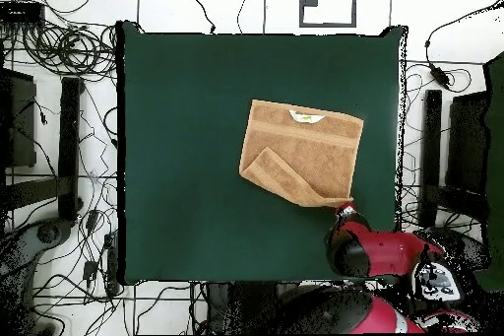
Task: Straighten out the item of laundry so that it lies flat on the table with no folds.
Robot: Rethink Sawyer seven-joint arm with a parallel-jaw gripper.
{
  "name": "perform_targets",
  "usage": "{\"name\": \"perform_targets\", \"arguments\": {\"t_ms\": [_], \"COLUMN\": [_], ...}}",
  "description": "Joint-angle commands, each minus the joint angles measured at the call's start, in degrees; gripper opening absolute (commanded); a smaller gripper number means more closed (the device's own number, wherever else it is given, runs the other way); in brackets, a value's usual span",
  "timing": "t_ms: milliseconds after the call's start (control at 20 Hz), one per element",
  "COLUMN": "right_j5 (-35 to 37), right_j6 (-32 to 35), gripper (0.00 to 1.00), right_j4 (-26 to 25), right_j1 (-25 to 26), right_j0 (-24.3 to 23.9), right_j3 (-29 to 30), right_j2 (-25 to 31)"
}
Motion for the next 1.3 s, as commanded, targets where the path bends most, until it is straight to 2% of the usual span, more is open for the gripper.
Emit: {"name": "perform_targets", "arguments": {"t_ms": [50,200,300,500,650,850,1000,1200,1300], "right_j5": [2.81,2.76,0.66,4.92,11.24,22.93,28.49,39.67,43.96], "right_j6": [-1.92,-2.34,-0.63,-3.84,-10.65,-23.2,-30.48,-44.7,-47.87], "gripper": [1.0,1.0,1.0,1.0,1.0,1.0,1.0,1.0,1.0], "right_j4": [-0.16,-0.51,0.07,-0.04,-0.15,3.28,4.88,7.52,8.32], "right_j1": [2.74,2.03,2.45,-0.58,-7.0,-17.88,-20.71,-21.42,-20.47], "right_j0": [-1.36,-1.51,0.24,-4.54,-11.88,-21.04,-28.36,-38.31,-40.36], "right_j3": [2.49,2.13,1.16,1.67,4.33,7.44,6.7,2.28,-0.3], "right_j2": [6.46,6.23,3.79,8.75,16.0,24.45,30.99,40.32,42.35]}}
